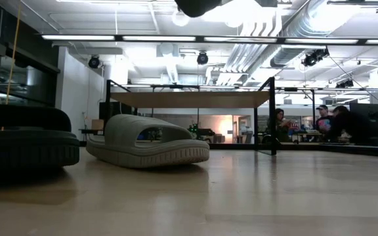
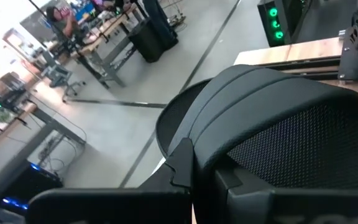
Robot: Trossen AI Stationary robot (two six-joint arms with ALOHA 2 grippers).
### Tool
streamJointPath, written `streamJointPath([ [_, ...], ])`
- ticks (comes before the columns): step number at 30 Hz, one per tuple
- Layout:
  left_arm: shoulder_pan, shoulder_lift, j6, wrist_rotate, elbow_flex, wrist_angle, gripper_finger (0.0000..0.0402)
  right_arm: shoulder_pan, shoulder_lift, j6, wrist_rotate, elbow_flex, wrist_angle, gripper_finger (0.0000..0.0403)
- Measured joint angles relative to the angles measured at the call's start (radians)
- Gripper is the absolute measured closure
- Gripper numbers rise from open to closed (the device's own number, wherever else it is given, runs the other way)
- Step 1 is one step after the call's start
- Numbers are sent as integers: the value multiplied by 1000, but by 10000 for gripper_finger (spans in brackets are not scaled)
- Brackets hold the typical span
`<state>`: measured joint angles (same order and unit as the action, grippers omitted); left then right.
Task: Pick and place slides into the shelf
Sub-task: Put the right black slipper on the shelf
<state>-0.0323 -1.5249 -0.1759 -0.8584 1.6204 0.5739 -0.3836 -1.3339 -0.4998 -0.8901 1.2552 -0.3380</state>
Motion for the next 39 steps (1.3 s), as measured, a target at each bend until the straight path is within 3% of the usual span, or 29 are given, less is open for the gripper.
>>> streamJointPath([
  [21, 100, 0, 71, 121, 1, 47, 401, -51, -155, -350, -111, 0, 275, 226],
  [32, 100, 0, 85, 168, 1, 50, 401, -62, -200, -555, -112, 0, 444, 226],
  [39, 99, 0, 99, 196, 1, 50, 401, -62, -200, -575, -78, 0, 480, 226],
])
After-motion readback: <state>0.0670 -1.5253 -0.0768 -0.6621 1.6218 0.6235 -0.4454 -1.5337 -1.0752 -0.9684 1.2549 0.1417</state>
